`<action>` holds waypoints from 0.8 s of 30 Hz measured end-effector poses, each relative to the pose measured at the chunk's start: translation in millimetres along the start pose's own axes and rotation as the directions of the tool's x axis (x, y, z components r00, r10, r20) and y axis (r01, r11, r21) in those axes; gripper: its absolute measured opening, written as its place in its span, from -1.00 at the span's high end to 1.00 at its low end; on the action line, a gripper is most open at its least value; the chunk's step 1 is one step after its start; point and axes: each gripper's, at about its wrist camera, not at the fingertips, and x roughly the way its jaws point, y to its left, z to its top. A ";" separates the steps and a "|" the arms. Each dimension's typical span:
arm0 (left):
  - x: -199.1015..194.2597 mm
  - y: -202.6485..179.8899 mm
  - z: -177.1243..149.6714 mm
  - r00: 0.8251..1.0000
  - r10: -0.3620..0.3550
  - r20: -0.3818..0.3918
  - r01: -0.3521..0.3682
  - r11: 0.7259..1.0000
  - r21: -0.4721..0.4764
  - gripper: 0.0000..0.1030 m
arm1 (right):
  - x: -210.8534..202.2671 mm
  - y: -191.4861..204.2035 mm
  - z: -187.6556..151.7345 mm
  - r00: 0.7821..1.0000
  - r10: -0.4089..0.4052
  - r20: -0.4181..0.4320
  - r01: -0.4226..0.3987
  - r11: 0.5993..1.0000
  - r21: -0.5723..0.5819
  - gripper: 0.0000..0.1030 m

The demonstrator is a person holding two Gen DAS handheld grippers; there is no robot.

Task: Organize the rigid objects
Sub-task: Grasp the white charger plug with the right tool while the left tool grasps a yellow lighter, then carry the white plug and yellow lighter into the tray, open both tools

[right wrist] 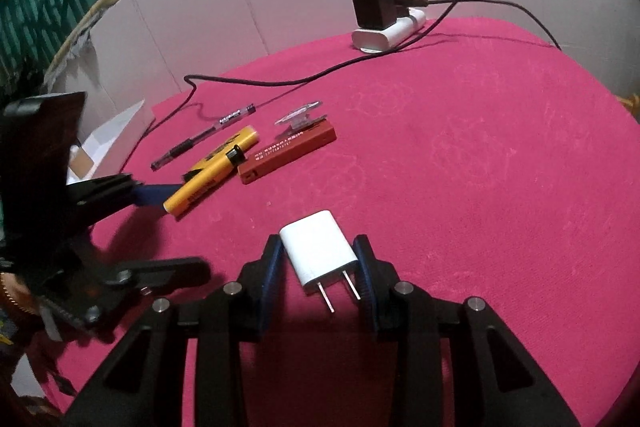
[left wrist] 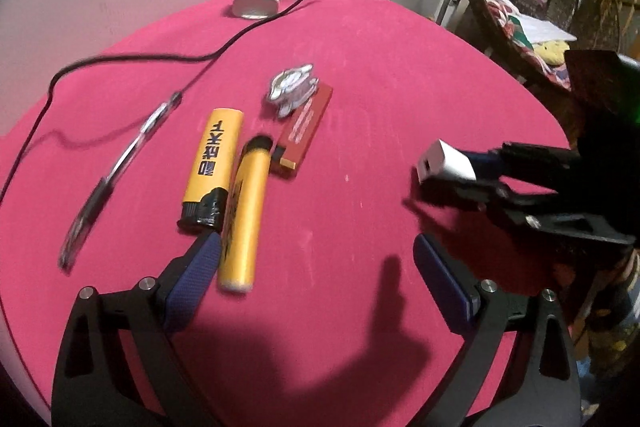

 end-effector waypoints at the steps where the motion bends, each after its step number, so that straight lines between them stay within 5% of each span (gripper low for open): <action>1: 4.3 -1.1 3.4 1.000 0.015 0.001 -0.015 1.000 0.016 -0.88 | 0.0 -1.0 -0.4 1.000 0.006 0.002 -0.006 1.000 0.008 0.31; 4: 10.9 -7.8 5.6 0.993 0.120 0.020 -0.122 0.988 0.094 -0.48 | 0.0 -1.2 -1.4 1.000 0.010 0.004 -0.011 1.000 0.015 0.31; 7: 2.9 -4.6 3.0 0.990 0.139 0.029 -0.141 0.987 0.078 0.24 | 0.3 0.3 -2.1 1.000 0.007 0.004 -0.007 1.000 0.013 0.31; 11: -5.4 3.3 -7.2 0.985 0.168 0.031 -0.170 0.984 0.060 0.59 | 0.9 0.7 -1.8 1.000 0.004 0.004 -0.004 1.000 0.013 0.31; 21: -30.7 -5.6 -40.3 0.954 0.285 0.096 -0.285 0.958 -0.007 0.65 | -13.9 14.6 -11.2 0.995 -0.059 0.080 0.060 0.998 -0.012 0.32; 24: -47.0 -9.6 -47.4 0.953 0.272 0.134 -0.271 0.962 -0.031 0.65 | -19.1 19.3 -17.3 0.993 -0.054 0.102 0.054 0.999 0.001 0.32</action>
